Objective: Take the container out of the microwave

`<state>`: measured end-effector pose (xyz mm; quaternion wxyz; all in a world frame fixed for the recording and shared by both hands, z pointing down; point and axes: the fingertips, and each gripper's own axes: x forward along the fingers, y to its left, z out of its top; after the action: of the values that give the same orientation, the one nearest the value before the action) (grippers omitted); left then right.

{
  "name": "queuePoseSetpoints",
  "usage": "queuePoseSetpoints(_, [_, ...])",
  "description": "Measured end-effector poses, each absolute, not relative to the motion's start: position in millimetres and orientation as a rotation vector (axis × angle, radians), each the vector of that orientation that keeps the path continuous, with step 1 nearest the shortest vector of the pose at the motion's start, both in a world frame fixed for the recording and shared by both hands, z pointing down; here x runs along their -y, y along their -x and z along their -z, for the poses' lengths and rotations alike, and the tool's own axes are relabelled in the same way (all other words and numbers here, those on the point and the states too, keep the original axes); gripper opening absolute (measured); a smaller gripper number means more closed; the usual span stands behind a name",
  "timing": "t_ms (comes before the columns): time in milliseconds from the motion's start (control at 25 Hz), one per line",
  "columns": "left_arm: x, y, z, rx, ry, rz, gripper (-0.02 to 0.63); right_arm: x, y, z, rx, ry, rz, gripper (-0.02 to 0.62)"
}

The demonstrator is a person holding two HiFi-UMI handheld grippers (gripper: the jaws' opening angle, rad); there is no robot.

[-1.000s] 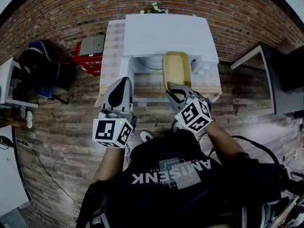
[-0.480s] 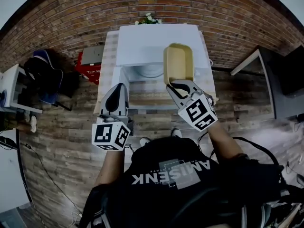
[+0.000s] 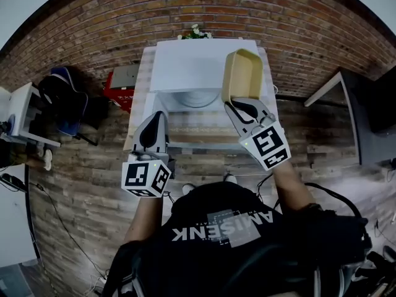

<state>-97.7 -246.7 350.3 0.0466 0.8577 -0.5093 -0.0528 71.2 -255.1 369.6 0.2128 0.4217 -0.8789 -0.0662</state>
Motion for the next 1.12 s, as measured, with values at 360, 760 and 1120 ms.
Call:
queuePoseSetpoints(360, [254.3, 87.8, -351.4, 1.580, -2.603, 0.133, 0.011, 265.1, -87.4, -363.4, 2.480, -1.213, 0.158, 0.051])
queuePoseSetpoints(760, [269.3, 95.8, -347.7, 1.643, -2.575, 0.139, 0.011, 278.4, -102.8, -360.0, 2.472, -1.242, 0.186, 0.051])
queuePoseSetpoints(1120, [275.3, 94.2, -347.0, 1.646, -2.577, 0.141, 0.011, 285.4, -102.3, -355.2, 2.478, -1.230, 0.200, 0.051])
